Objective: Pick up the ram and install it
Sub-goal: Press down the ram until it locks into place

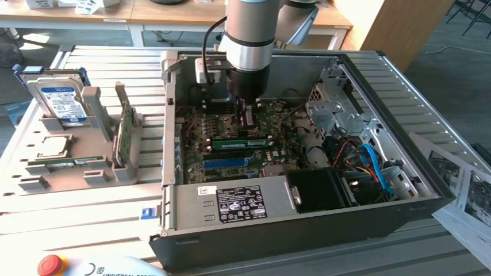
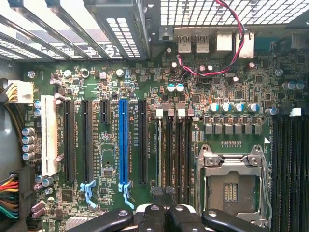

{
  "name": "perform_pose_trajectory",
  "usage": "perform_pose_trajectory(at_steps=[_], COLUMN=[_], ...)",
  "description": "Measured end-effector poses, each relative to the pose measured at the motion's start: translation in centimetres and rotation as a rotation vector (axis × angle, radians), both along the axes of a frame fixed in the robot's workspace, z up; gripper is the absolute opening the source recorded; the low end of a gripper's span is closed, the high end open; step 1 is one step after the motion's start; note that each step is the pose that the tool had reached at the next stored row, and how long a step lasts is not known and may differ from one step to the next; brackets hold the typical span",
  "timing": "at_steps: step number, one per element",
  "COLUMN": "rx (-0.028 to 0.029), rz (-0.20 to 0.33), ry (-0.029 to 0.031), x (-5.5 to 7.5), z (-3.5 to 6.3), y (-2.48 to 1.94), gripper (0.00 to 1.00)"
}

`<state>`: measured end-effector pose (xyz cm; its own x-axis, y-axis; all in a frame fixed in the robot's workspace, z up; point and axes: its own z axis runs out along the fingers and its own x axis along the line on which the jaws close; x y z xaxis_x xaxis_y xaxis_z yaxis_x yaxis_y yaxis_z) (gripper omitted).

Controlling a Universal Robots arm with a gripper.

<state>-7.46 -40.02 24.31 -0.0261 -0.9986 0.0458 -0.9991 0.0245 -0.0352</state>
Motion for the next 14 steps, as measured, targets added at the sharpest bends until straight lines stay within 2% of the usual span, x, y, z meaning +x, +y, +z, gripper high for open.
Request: perform_pose_trajectory(at_steps=[14], rx=[0.0000], rz=[0.000], ry=[0.0000], x=[-0.09], z=[-0.52], y=[0.00], gripper=[0.11])
